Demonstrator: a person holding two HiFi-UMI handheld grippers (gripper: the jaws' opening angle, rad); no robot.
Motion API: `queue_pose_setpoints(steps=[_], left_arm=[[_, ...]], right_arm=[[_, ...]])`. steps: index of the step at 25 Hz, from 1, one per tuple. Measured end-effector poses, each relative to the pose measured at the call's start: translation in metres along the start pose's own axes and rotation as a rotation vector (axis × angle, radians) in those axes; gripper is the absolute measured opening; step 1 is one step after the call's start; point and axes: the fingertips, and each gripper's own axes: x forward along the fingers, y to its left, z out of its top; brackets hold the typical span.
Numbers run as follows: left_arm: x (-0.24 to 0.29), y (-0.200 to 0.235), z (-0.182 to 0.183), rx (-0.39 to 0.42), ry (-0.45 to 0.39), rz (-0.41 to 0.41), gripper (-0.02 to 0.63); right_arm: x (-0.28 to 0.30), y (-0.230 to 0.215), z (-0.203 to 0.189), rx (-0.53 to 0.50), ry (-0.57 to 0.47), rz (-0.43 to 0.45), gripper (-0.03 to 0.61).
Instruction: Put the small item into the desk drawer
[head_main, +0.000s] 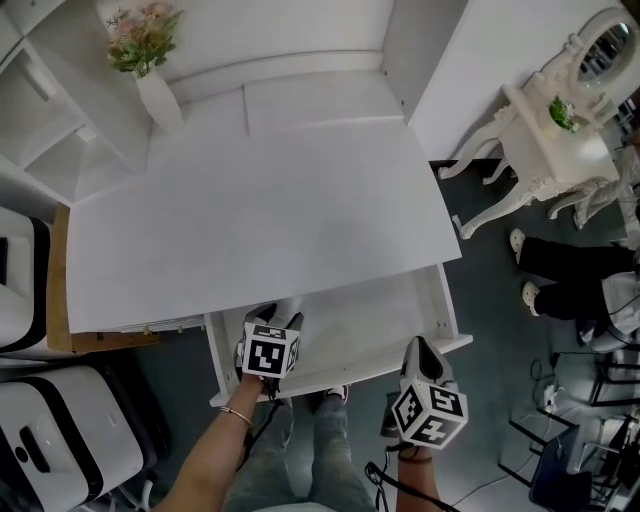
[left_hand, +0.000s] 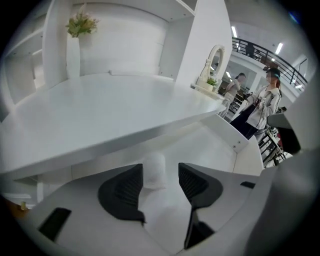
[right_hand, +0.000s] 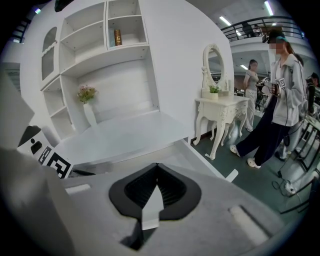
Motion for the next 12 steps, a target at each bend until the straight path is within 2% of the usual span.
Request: queue_pose_setpoints(steps=[7, 12], left_arm=[[-0.044, -0.01, 0.013, 0.02, -0.07, -0.008, 0.222], [-0.085, -0.001, 0.031, -0.02, -0.167, 0.023, 0.187]], right_arm=[[-0.012, 0.011, 0.011, -0.006, -0.029, 0.021, 0.006], [-0.023, 0.02, 0.024, -0.03, -0.054, 0.036, 0.005]])
